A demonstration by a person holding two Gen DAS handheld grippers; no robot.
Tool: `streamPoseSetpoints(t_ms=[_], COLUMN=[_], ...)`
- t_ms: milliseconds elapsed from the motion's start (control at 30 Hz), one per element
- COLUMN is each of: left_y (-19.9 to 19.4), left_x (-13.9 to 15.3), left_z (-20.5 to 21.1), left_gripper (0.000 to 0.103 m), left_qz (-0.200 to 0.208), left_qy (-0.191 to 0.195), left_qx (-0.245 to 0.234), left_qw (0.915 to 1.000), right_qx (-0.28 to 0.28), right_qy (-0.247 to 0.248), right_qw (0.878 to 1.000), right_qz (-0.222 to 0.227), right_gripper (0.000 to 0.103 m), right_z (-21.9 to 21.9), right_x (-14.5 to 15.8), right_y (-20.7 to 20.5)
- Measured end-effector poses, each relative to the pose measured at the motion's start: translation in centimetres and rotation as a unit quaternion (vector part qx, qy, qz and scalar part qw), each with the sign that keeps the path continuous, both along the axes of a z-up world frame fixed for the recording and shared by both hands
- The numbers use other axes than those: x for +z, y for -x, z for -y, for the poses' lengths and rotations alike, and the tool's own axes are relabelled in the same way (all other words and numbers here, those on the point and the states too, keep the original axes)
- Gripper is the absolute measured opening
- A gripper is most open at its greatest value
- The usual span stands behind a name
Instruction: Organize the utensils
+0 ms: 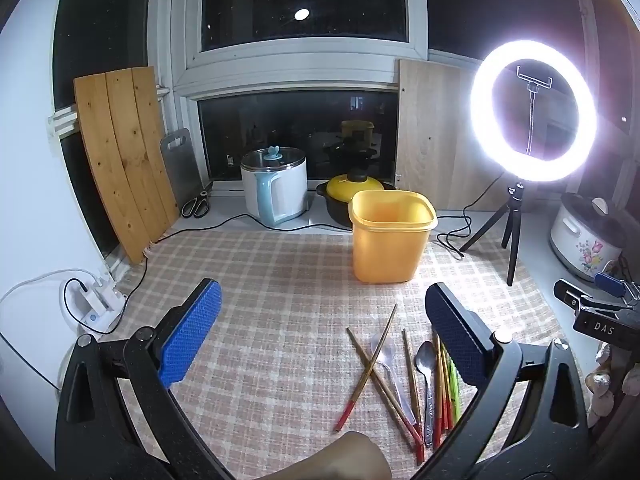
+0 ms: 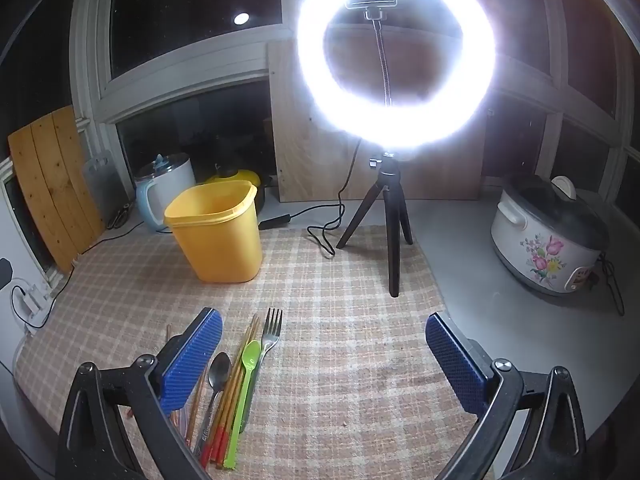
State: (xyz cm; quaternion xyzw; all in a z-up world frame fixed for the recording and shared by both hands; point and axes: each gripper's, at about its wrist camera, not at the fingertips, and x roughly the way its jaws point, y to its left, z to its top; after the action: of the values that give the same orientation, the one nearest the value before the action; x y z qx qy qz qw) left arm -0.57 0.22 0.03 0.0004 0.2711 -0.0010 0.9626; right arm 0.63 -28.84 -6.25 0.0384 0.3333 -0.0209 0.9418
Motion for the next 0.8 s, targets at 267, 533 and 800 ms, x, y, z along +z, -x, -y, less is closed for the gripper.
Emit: streamPoseSetpoints(t_ms=[267,533,800], left_y=[0.03,0.17,0.27], left_x=[0.02,0.00,0.17], left_z=[-0.17,-0.20,-0.06], left_gripper=[0.103,0.103,0.103], left_qz=[-0.006,-0.007,-0.016], left_qy=[-0.004,-0.006,-0.011], left_qx=[-0.002,-0.001,-0.002], left_qw=[1.0000,1.0000,0.9998], right_qx=[0.000,0.003,0.004], right_qy=[0.000,-0.001,0.000], right_qw=[1.000,1.000,1.000], right_qz=[0.000,-0.002,-0.004], right_gripper=[0.103,0.103,0.103], right_z=[0.01,-0.25,-0.33], right_x=[-0.11,-0.32,-0.29], right_y=[-0.02,-0.13,-0.30])
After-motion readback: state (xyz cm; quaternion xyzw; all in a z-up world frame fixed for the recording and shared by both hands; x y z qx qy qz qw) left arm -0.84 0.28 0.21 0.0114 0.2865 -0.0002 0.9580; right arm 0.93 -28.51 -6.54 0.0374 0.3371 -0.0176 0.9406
